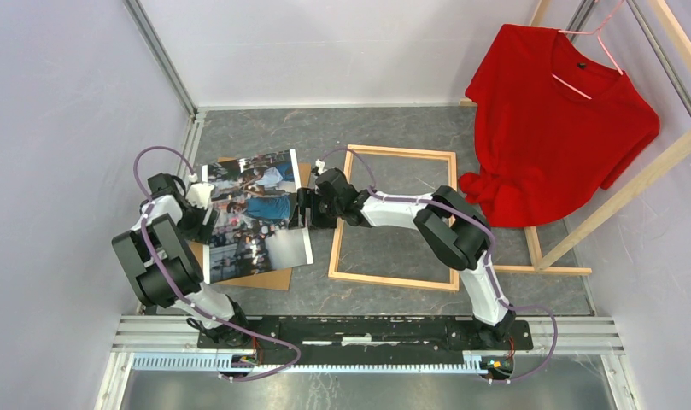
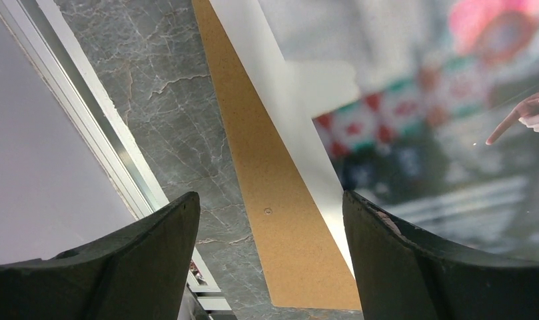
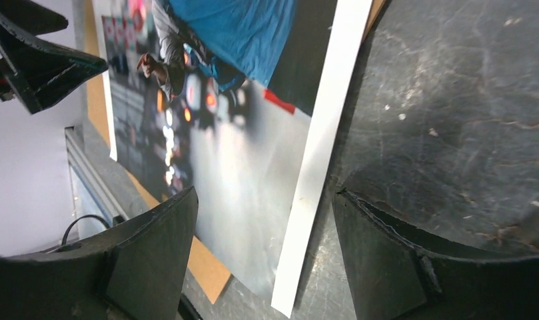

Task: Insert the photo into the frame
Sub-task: Pick up the photo at the center of the board.

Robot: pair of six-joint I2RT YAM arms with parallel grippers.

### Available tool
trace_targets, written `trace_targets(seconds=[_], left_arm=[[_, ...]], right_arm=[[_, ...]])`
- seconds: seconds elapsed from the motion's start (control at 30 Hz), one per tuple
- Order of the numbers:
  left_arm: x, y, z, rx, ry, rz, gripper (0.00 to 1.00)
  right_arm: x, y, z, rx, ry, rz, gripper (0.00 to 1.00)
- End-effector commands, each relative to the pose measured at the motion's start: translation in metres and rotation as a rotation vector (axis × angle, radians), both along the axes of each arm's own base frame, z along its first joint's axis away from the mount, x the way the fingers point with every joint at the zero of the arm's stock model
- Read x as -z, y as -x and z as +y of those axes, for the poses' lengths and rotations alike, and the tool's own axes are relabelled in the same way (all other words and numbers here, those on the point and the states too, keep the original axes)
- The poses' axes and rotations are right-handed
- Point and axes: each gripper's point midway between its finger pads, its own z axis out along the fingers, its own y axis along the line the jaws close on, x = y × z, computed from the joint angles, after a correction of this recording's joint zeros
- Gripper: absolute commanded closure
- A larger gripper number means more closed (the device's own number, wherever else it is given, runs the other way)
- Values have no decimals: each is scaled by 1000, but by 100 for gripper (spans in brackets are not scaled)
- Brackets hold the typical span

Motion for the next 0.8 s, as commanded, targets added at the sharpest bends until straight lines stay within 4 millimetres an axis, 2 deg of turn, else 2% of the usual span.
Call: trace_targets(seconds=[0.0, 0.33, 0.57, 0.77], left_arm=[[31, 15, -5, -7, -6, 66, 16], [38, 19, -15, 27, -2, 94, 16], [38, 19, -19, 37, -7, 98, 16], [37, 18, -20, 38, -7, 96, 16]], right_arm=[[11, 20, 5, -49, -57, 90, 20], [-33, 38, 6, -38, -343, 193, 23], [-55, 37, 4, -37, -375, 159, 32], [-64, 31, 12, -41, -367, 126, 46]])
